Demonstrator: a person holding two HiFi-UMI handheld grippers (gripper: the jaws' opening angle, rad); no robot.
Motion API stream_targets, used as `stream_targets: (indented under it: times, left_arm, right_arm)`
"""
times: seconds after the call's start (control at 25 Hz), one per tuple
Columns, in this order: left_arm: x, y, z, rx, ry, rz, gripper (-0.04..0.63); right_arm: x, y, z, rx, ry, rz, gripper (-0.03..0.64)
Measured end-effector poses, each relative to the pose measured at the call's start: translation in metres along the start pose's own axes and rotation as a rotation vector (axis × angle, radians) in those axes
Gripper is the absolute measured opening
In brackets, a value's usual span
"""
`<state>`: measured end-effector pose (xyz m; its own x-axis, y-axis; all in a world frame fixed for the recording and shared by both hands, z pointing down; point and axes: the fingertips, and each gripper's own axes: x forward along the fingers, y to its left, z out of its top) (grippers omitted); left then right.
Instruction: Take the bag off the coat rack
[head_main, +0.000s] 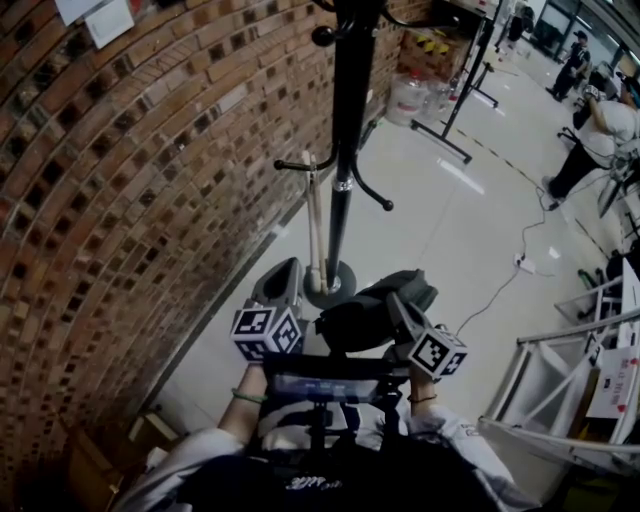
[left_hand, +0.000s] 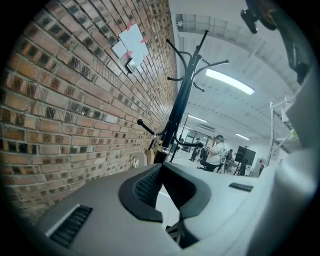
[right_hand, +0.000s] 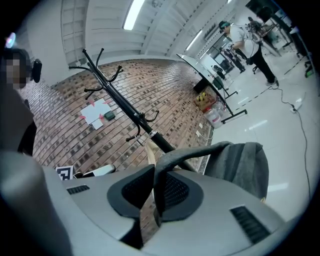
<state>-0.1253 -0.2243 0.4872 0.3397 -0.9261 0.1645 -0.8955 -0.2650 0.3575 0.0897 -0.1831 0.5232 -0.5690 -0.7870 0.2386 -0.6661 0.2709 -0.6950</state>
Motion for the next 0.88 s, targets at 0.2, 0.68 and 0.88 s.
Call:
stream_targets:
  times: [0.2, 0.68, 0.88]
  left_arm:
    - [0.001, 0.002, 0.002, -0.005, -0.004, 0.013, 0.009]
    - [0.005, 0.001, -0.001, -0.009, 0.003, 0.023, 0.009]
    - [0.007, 0.000, -0.001, -0.007, 0.006, 0.025, 0.009]
  right_arm:
    - [0.006, 0.002, 0.000, -0.013, 0.020, 0.004, 0.032]
    - [0.008, -0.010, -0.002, -0.029, 0.053, -0.022, 0.031]
    - [0.008, -0.012, 0.002, -0.033, 0.056, -0.036, 0.031]
